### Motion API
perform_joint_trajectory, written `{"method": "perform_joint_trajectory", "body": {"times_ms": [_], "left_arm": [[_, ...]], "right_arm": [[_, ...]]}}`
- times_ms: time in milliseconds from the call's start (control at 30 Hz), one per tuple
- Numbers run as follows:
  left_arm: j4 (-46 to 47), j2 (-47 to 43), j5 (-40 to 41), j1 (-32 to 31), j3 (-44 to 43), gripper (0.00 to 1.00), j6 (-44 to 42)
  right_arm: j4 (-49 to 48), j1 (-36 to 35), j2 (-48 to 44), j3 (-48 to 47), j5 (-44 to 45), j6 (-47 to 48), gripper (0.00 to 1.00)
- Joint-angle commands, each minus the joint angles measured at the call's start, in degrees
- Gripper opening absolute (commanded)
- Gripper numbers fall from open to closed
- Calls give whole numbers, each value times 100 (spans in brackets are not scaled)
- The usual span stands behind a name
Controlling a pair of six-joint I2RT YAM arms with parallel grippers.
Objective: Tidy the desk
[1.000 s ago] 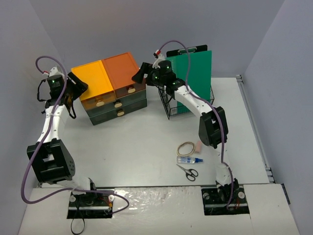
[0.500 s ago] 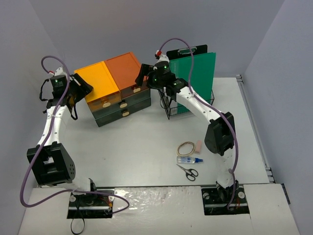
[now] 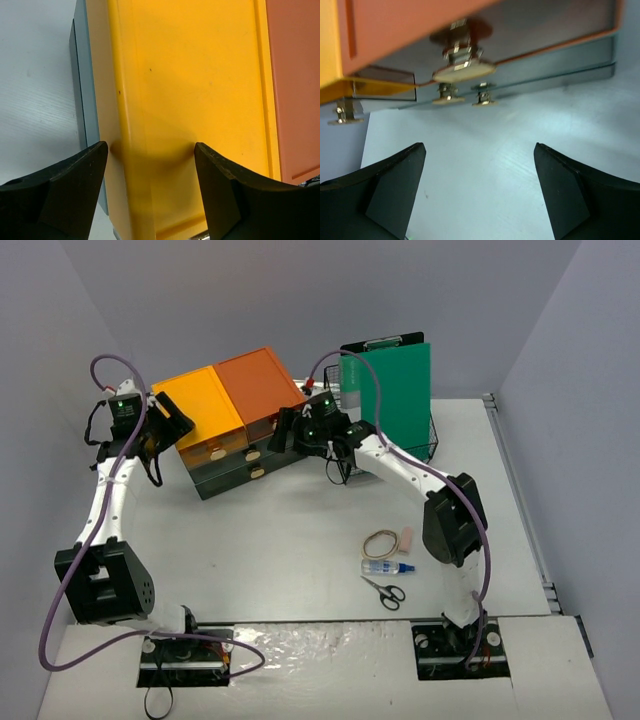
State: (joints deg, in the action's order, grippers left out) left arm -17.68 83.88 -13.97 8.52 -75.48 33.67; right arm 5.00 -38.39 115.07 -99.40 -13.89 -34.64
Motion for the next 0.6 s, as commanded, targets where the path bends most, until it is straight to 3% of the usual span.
{"method": "perform_joint_trajectory", "body": {"times_ms": [0,133,267,567], "left_arm": [[-595,-671,628,-72,-425,67,-493],[-1000,-928,1243,-86,-885,68,-803],[-1110,-1031,1337,-79,-1250,68,-1009],[-410,-364,-252,-79,-1670,68,-582]], "right_arm": [[-351,-152,-570,40,-170,44,87],[-351,-158,-712,166,-237,21,87],[-355,-283,-786,227,-258,4,87],[-997,-683,-627,223,-765,-221,87]]}}
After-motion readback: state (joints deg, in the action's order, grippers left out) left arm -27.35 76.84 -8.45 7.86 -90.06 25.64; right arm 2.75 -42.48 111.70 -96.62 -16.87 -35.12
